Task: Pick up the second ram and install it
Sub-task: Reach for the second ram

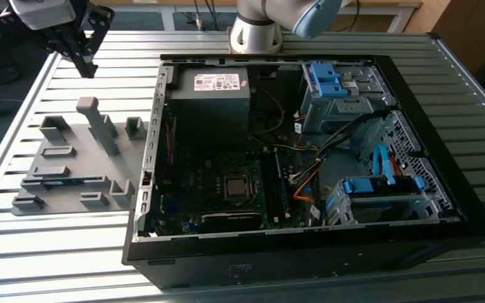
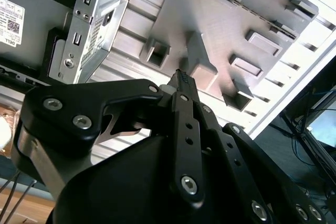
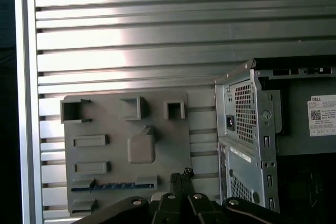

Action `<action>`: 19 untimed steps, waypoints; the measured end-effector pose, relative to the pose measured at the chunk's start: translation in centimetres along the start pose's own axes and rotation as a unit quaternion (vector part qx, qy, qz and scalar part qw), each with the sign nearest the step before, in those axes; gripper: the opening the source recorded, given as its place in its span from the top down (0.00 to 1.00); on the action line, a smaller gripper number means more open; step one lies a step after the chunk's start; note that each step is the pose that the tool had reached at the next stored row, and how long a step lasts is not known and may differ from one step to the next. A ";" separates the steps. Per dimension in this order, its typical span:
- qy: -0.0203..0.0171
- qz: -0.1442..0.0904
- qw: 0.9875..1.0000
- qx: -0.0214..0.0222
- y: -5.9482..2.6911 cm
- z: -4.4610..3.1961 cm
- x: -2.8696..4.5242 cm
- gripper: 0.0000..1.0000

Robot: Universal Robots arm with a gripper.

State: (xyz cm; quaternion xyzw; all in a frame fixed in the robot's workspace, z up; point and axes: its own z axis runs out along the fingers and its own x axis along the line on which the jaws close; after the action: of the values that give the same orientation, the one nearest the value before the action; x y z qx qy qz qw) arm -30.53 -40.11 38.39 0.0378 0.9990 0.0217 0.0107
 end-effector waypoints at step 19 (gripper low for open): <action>0.000 -0.010 1.000 0.007 -2.30 0.08 0.96 0.89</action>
State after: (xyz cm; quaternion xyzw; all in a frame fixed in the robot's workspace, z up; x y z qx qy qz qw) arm -31.66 -42.32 38.19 0.0278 0.9994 0.0150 0.0109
